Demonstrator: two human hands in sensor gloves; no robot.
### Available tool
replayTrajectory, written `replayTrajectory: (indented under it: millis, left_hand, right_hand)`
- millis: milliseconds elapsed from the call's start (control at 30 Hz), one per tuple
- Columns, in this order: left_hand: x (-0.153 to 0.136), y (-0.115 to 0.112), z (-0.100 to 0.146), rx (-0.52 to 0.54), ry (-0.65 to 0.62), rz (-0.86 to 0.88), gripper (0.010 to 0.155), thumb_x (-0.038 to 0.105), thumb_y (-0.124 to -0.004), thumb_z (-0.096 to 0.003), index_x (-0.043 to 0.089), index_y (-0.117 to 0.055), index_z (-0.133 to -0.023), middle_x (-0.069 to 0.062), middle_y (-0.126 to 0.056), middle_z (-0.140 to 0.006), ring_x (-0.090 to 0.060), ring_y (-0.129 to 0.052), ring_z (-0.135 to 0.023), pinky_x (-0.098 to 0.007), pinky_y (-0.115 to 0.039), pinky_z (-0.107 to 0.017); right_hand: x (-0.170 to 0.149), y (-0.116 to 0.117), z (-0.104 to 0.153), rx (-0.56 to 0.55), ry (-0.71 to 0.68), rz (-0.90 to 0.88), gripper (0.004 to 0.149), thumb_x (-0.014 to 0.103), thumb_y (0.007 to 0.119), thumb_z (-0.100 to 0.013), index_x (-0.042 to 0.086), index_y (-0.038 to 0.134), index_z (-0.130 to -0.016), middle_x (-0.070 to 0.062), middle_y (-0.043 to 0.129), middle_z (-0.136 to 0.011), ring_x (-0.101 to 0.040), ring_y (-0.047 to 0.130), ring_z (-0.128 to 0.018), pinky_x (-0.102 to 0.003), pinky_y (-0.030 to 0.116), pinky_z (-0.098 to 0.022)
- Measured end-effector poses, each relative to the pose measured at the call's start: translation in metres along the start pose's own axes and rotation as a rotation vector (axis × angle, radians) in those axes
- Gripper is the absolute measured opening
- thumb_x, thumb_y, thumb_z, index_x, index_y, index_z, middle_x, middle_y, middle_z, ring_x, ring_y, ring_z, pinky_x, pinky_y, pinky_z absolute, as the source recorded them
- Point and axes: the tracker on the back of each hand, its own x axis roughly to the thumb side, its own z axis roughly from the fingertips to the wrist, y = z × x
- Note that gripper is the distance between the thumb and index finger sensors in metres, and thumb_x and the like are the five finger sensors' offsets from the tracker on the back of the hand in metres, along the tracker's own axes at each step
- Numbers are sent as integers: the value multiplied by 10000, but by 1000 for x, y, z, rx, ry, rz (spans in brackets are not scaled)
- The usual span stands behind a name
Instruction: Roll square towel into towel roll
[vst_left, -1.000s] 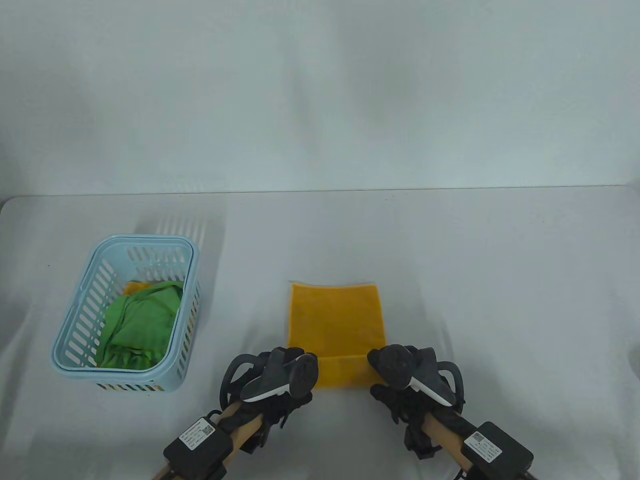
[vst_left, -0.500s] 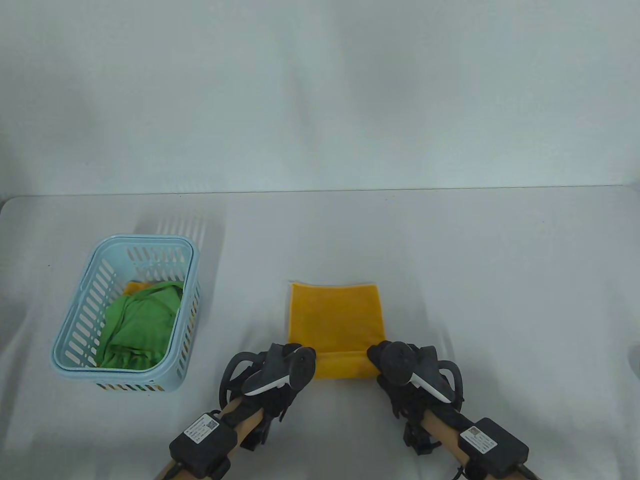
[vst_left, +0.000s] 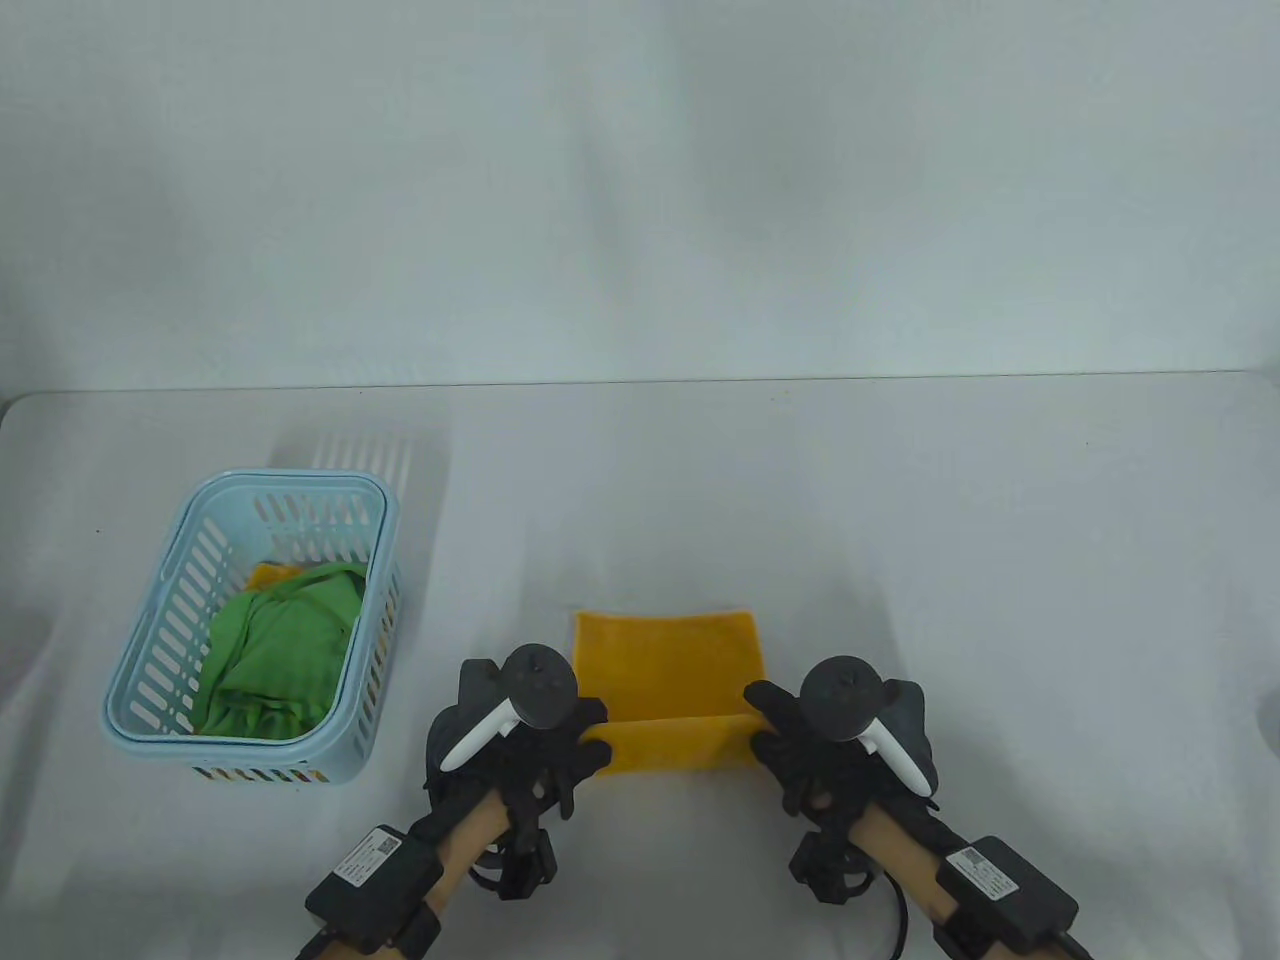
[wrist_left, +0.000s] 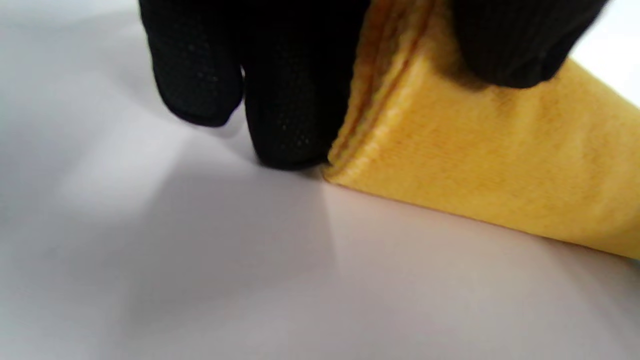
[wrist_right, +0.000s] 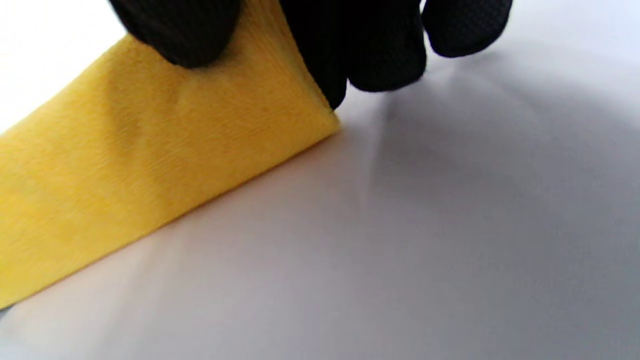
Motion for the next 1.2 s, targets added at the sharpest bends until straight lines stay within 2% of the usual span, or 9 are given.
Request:
replayTrajectory:
  millis: [100,200,433,833,1033,1200]
  left_hand:
    - [1,-2,0,12,9,-38,645,514,-761,-372,256,-747,-963,42,-972,-776,-206,-1037,-609,-470,-813,-579]
    - [1,-1,-1,69,27,-90,649,533,-752,-367,271,-739,-961,55,-957,-774,-198,-1019,-620,-467,-799,-590]
    - [-1,-1,-8,165,66,-145,671,569,-724,-360,304,-698,-976,91,-917,-805,-170,-988,-650,-454,-781,-622]
    - [-10,4,-6,184,82,-117,686,587,-718,-357,330,-681,-992,67,-840,-946,-196,-937,-787,-481,-745,-667]
    - [-5,7,-1,225,54,-153,731,610,-737,-337,323,-664,-1006,48,-808,-990,-229,-911,-851,-498,-736,-674]
    - [12,13,14,298,-30,-244,752,613,-756,-325,329,-647,-1013,42,-784,-1009,-239,-893,-871,-506,-724,-681]
  right_hand:
    - [0,2,1,-11,14,10,603,488,753,-342,332,642,-913,45,925,-657,-235,875,-652,-501,705,-584]
    - [-2,2,-1,-47,40,10,605,500,754,-333,334,652,-906,50,926,-649,-234,876,-642,-496,709,-575]
    - [-10,-3,-6,-77,79,-12,612,504,757,-330,336,650,-909,51,904,-715,-244,855,-678,-499,691,-591]
    - [-17,-12,-6,-84,109,-60,639,516,765,-325,333,632,-923,37,869,-800,-266,830,-745,-518,677,-607]
    - [-13,-18,-1,-115,82,-53,661,525,769,-321,335,610,-933,23,828,-857,-282,796,-802,-534,655,-625]
    - [4,-21,11,-147,-14,0,675,529,773,-316,340,594,-939,26,794,-893,-292,763,-841,-545,634,-640]
